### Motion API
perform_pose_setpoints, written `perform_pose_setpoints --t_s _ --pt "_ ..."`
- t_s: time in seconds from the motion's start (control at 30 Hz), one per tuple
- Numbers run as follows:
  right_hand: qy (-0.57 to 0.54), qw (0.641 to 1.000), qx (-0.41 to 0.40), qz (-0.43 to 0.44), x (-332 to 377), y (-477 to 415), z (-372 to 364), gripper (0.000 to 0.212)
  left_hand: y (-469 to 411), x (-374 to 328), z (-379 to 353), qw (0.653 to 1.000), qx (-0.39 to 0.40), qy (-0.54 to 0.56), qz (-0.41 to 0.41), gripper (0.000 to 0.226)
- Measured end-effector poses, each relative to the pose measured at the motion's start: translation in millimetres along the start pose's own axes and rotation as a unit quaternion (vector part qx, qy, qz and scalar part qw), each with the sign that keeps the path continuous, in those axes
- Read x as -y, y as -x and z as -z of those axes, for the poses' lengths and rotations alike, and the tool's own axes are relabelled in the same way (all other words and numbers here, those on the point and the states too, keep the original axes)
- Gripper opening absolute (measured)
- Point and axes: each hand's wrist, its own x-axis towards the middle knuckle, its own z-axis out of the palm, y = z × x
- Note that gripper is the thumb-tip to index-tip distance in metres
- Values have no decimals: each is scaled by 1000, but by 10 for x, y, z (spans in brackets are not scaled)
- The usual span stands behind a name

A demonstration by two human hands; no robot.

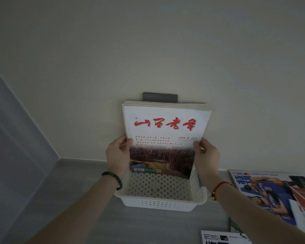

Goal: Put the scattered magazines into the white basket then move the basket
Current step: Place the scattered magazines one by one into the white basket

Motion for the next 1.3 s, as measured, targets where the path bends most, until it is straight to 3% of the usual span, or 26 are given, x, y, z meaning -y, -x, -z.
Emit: perform_pose_setpoints --t_s 0.13,0.27,0.4,0.47,0.57,0.93,1.13,1.3 --pt "26 999 -20 21 23 28 -63 22 24 -41 -22 999 -13 -44 -11 29" --pt "62 997 33 22 84 -2 9 22 45 -82 -14 997 -3 -78 -5 30" --pt "59 992 110 -17 125 -2 296 37 176 -163 -55 998 -34 -2 55 41" --pt "57 992 111 -35 73 8 575 46 287 -179 -57 995 -53 24 87 53" --pt "63 992 95 -55 -108 45 1113 47 508 -206 -91 997 -39 18 58 55" --pt "71 986 -28 -151 -787 376 3220 41 1811 -692 -1058 982 181 31 30 48" --pt "43 969 -57 -235 -1348 668 4127 44 2664 -827 -1892 943 327 -25 58 53" --pt "2 946 -58 -320 -1906 759 4628 45 3242 -882 -2448 916 391 -38 80 47"
